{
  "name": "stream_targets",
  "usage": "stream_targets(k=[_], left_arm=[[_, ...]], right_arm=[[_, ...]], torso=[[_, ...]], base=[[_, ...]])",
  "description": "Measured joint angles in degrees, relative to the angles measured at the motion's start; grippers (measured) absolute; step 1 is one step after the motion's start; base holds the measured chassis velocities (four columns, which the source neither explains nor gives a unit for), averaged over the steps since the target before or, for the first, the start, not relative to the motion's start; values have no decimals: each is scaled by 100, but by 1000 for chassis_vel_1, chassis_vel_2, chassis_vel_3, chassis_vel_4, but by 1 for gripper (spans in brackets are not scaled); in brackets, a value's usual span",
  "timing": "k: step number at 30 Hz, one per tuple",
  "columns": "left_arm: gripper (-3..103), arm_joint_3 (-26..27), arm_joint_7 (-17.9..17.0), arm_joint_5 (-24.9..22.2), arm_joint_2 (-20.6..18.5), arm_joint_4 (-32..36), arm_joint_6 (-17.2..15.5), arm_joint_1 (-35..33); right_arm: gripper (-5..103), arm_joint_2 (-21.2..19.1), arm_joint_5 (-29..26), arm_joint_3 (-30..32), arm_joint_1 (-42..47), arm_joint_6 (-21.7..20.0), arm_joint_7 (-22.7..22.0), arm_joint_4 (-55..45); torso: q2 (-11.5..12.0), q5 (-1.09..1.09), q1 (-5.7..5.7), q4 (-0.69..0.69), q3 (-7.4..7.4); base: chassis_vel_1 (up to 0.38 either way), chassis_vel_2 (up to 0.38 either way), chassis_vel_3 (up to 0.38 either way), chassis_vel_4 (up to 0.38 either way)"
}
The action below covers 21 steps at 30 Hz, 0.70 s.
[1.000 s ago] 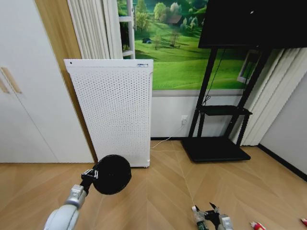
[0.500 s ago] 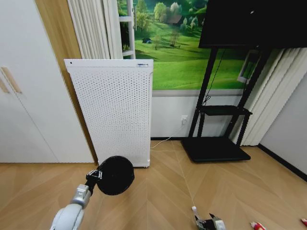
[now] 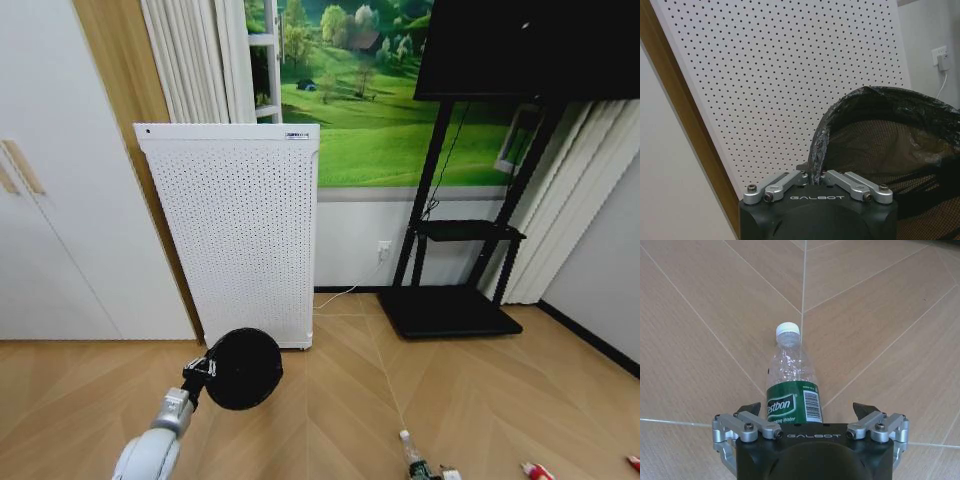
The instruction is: Pick up the trash bin and place the garbage on the floor into it.
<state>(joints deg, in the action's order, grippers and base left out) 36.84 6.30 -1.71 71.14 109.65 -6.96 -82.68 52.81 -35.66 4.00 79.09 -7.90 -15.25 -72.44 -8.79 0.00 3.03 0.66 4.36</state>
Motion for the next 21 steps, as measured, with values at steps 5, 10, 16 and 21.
stream_targets(k=[5,10,16,21], left_arm=[[3,3,-1,14,12,-49,63,-16],[3,-46,-1,52,46,-100,96,-18],[3,-73,-1,53,18,-140,100,11],[3,-90,-1,54,9,-171,122,17]], right_arm=[[100,50,37,-16,-64,28,6,117],[96,129,92,-119,-178,31,21,352],[79,171,226,-161,-255,83,83,547],[57,184,249,-156,-232,100,83,518]], torso=[[0,0,0,0,0],[0,0,0,1,0],[-1,-5,0,1,-1],[0,1,0,0,-1]], base=[[0,0,0,0],[0,0,0,0],[0,0,0,0],[0,0,0,0]])
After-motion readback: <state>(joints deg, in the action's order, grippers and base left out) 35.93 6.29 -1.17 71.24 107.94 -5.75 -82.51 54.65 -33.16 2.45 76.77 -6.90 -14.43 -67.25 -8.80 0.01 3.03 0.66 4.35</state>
